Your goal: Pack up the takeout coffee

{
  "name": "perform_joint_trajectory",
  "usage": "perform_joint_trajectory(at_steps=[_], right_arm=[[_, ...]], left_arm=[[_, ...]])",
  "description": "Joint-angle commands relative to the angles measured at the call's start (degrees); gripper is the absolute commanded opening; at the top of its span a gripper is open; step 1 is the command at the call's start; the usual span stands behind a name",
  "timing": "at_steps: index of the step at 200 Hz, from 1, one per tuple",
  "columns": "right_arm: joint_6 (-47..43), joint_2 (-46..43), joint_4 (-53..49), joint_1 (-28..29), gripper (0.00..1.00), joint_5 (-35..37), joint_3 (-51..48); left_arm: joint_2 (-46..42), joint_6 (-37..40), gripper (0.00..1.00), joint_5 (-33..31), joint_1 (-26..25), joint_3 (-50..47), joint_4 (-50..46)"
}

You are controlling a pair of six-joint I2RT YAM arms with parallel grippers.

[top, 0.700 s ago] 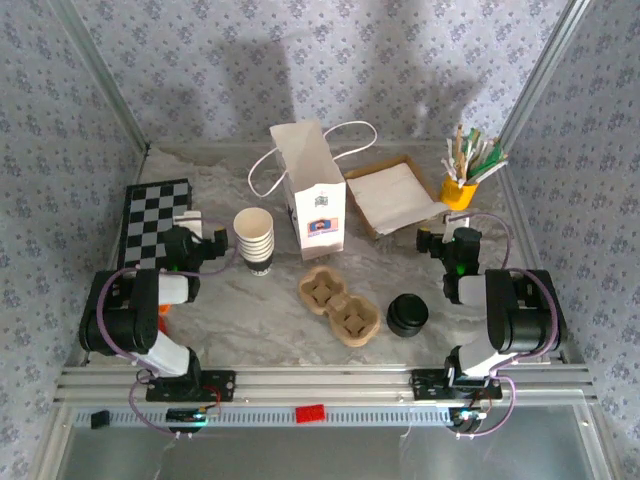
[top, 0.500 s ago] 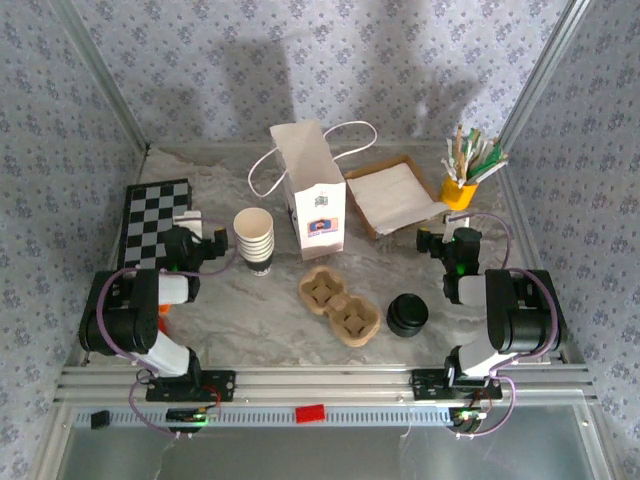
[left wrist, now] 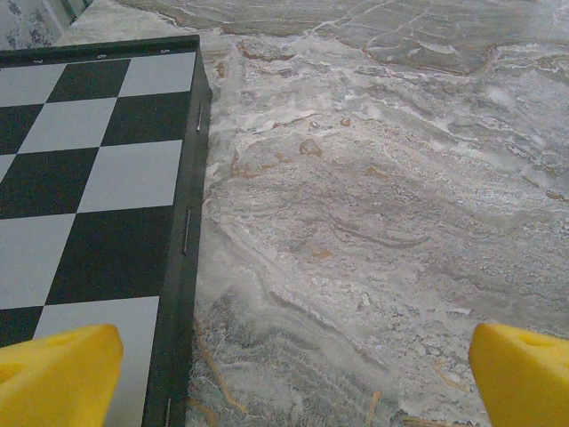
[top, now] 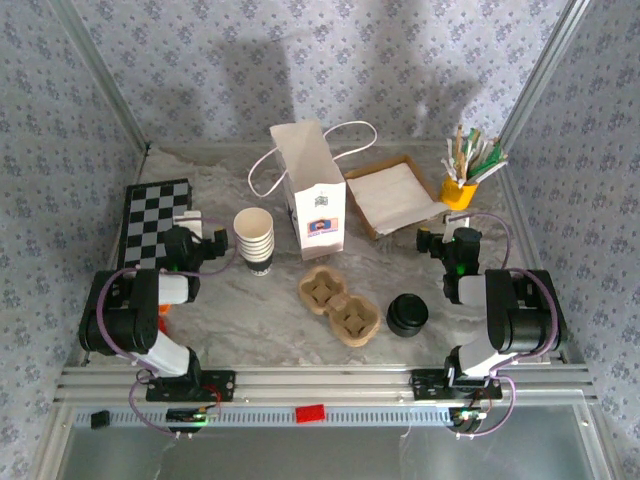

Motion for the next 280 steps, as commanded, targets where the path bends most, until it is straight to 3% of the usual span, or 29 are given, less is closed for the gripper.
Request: perform_joint_trajectory(at_steps=[1,45,72,120,160,180,192,209,236,257,280], right_arm=[[-0.6,0.6,1.3,-0.2,1.00,-0.4,1.1],[-0.6,0.7,1.3,-0.3,1.00,-0.5,1.2],[-0.4,0.4,1.5,-0.3,1.00,-1.5,0.9],[0.3,-7.1,-1.5,-0.5,1.00,0.7,-0.7],[3.3,-18.6,-11.8,-1.4,1.00,3.2,-0.2],[5.2,-25.0,-22.6,-2.0,1.00,3.9,2.3],[11.5,-28.2,-31.0,-2.3,1.00,5.8,4.9],[19.0,-32.2,-43.8,-3.5,1.00,4.7,8.4],[26.1,-36.9,-50.5,-6.0,1.00,-0.7,8.1],[27.4,-38.3,-56.3,-6.1,1.00,-3.3,10.5],[27.9,-38.0,-64.2,-4.1,1.00,-5.5,13.9]], left_arm=[[0.5,-0.6,1.00,0.2,0.4,1.3,1.4],[0.5,-0.6,1.00,0.1,0.3,1.3,1.5],[-0.5,-4.1,1.00,-7.0,0.6,-0.9,4.6],[-5.0,-5.4,1.00,-9.3,1.2,-2.5,3.4],[-14.9,-7.3,1.00,-9.1,3.3,1.8,-13.9],[-19.6,-9.8,1.00,-10.4,3.7,3.3,-20.5],[-22.8,-11.7,1.00,-9.6,4.0,4.9,-25.3],[-27.6,-18.2,1.00,-9.4,4.1,8.3,-34.0],[-33.2,-30.8,1.00,-10.8,4.4,13.6,-47.5],[-37.3,-34.5,1.00,-4.7,4.8,13.8,-50.5],[-39.2,-38.2,1.00,-0.6,4.9,20.4,-64.9]])
